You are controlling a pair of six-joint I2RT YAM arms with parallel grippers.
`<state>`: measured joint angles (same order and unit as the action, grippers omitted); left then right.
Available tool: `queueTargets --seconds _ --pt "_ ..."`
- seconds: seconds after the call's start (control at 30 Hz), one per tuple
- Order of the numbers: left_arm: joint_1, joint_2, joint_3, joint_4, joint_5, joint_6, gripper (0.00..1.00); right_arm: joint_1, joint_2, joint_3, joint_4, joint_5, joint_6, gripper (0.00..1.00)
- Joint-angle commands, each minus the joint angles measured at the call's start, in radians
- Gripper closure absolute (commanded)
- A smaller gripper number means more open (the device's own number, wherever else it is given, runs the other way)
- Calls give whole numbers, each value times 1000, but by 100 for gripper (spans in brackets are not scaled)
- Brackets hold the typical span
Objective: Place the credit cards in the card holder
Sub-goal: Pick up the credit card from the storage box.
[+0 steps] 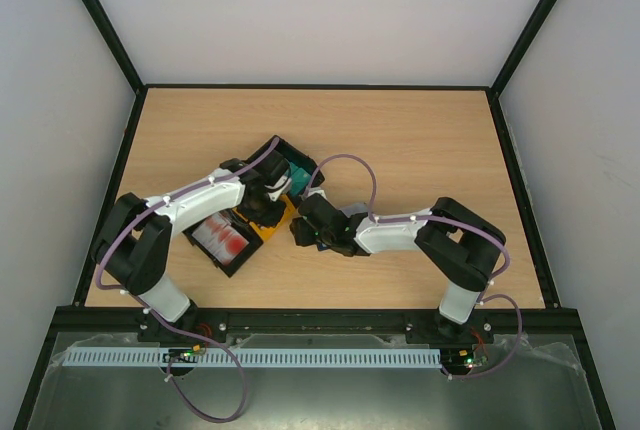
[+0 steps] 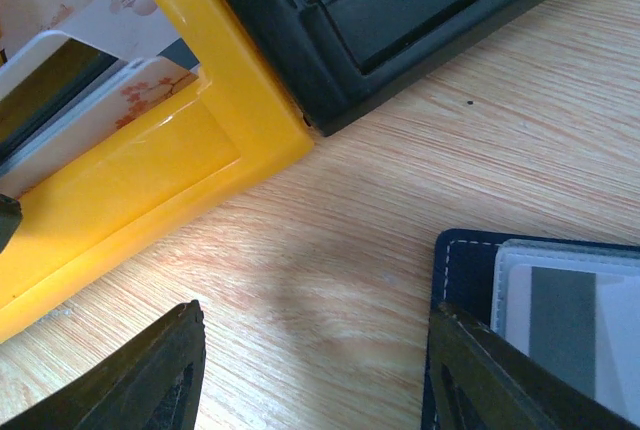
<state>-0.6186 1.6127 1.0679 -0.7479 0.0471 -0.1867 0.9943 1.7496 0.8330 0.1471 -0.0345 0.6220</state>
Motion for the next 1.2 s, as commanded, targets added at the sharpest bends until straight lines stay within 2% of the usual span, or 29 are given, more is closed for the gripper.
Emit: queueTargets --seconds 0.0,0.67,1.17 --pt "-3 -24 15 -39 24 -2 87 -5 21 17 -11 15 9 40" --pt "-4 -46 17 -42 54 -5 83 -6 25 19 -14 13 9 40" --pt "-3 -59 18 -48 53 -6 86 -6 26 19 -15 12 9 40"
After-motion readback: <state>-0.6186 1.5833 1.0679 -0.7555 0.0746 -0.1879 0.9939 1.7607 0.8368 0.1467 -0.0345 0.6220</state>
